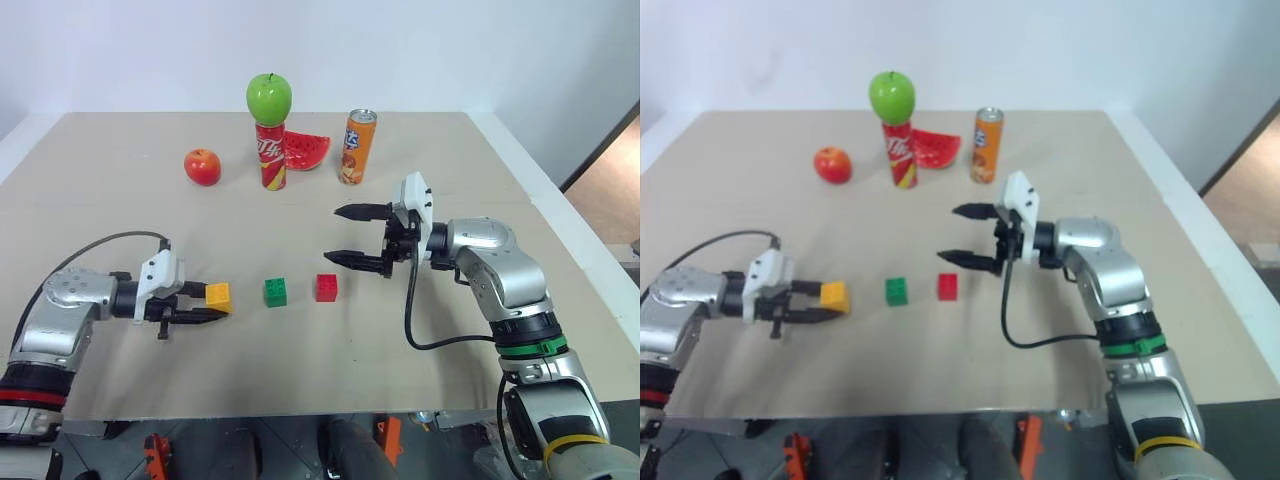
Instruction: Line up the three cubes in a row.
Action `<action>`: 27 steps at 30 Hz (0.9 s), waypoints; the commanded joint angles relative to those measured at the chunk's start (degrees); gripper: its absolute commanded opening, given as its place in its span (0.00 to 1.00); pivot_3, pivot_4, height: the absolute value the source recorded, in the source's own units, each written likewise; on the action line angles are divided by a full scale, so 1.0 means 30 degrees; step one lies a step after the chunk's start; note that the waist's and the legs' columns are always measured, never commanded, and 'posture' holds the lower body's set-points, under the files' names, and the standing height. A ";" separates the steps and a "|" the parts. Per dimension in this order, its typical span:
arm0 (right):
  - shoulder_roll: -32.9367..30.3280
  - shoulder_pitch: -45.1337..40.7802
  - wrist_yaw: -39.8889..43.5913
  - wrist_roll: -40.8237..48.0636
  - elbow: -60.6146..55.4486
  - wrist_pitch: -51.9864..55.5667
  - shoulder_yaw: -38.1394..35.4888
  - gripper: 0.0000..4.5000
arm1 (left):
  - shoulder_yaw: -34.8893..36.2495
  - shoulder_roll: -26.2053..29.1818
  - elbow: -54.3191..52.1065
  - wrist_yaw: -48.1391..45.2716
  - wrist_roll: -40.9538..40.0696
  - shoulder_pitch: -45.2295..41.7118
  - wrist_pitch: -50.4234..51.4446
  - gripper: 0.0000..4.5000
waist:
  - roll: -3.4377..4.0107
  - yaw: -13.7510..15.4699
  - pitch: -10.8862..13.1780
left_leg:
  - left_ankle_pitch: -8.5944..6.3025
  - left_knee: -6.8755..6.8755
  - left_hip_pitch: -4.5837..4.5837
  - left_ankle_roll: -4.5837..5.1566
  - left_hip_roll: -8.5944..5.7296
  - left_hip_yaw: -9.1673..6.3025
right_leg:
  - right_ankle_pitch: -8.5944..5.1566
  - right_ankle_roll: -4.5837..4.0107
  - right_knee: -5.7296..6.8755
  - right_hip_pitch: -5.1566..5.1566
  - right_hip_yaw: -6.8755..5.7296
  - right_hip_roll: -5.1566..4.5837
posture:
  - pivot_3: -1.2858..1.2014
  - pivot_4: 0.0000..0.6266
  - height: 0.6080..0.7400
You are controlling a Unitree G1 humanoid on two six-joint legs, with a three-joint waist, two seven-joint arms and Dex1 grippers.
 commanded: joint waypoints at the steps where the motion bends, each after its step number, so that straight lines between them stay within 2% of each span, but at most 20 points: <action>1: -0.0305 -0.0151 0.0171 0.0229 -0.0452 -0.0019 -0.0435 1.00 | -0.0370 -0.0113 0.0913 -0.0474 0.0497 -0.0651 -0.1058 0.29 | 0.0000 0.0002 0.0000 | 0.0000 0.0000 -0.0002 0.0000 0.0000 0.0000 | -0.0001 -0.0001 0.0000 -0.0001 -0.0001 0.0002 | 0.52 0.24 1.00; 6: -0.0748 0.0227 0.0194 0.0383 -0.0990 0.0260 -0.0565 1.00 | -0.0699 -0.0296 0.2778 -0.0786 0.1179 -0.1275 -0.2403 0.29 | 0.0000 -0.0021 0.0000 | -0.0003 -0.0003 0.0002 0.0005 0.0004 0.0000 | -0.0003 -0.0005 0.0001 -0.0003 0.0004 0.0009 | 0.52 0.24 1.00; 20: -0.1115 0.0677 0.0305 0.0799 -0.1631 0.0595 -0.0554 1.00 | -0.1450 -0.0266 0.4851 -0.0625 0.2559 -0.1598 -0.4371 0.29 | 0.0006 -0.0023 -0.0004 | -0.0002 0.0000 0.0039 0.0007 0.0012 0.0001 | 0.0005 -0.0003 0.0017 0.0012 0.0010 0.0021 | 0.52 0.24 1.00; 22: -0.1087 0.0658 0.0347 0.0772 -0.1555 0.0514 -0.0511 1.00 | -0.1506 -0.0247 0.5069 -0.0517 0.2644 -0.1693 -0.4359 0.52 | 0.0007 -0.0023 -0.0005 | 0.0002 0.0002 0.0046 0.0012 0.0012 0.0003 | 0.0017 0.0001 0.0019 0.0016 0.0013 0.0021 | 0.52 0.24 1.00; 27: -0.1070 0.0728 0.0456 0.0693 -0.1543 0.0386 -0.0486 1.00 | -0.1352 -0.0128 0.4863 -0.0085 0.2636 -0.1704 -0.4540 0.87 | 0.0012 -0.0039 -0.0009 | 0.0007 0.0002 0.0052 0.0020 0.0014 0.0009 | 0.0026 -0.0001 0.0019 0.0016 0.0020 0.0030 | 0.52 0.24 1.00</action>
